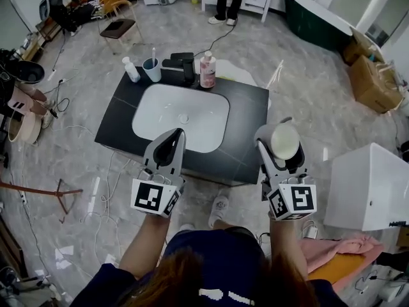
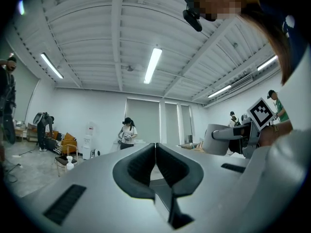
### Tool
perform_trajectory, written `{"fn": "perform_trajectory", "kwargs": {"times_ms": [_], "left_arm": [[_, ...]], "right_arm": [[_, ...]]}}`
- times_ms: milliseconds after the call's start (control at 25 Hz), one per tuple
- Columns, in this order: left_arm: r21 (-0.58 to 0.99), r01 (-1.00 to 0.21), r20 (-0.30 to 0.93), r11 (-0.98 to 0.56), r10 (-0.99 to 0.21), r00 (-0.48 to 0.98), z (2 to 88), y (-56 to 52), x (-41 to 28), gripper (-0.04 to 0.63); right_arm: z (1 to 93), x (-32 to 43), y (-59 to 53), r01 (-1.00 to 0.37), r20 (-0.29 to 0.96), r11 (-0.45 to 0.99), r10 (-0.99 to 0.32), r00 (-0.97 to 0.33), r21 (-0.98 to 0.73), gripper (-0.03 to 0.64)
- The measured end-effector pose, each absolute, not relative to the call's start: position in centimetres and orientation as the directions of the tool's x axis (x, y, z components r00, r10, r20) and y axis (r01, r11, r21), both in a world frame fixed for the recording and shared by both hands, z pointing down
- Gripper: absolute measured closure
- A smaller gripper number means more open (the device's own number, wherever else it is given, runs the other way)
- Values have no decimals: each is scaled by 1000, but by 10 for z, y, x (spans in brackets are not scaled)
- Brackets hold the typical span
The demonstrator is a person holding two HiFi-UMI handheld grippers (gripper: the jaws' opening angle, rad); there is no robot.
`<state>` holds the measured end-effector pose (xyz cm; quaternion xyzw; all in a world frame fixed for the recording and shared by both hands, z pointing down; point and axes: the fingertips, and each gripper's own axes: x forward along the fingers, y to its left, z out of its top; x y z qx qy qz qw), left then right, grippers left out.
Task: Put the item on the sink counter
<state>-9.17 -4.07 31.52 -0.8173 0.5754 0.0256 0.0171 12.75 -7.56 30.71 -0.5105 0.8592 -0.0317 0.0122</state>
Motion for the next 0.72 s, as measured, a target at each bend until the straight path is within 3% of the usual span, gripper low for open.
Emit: {"fn": "perform_trajectory", "kwargs": {"times_ms": [720], "left_arm": [[9,-946,-29,-323,-946,323,327,-130,-54,571]], "right_arm": [[327,159,-173,-862,32,494,-865,-500,-114,181]]}}
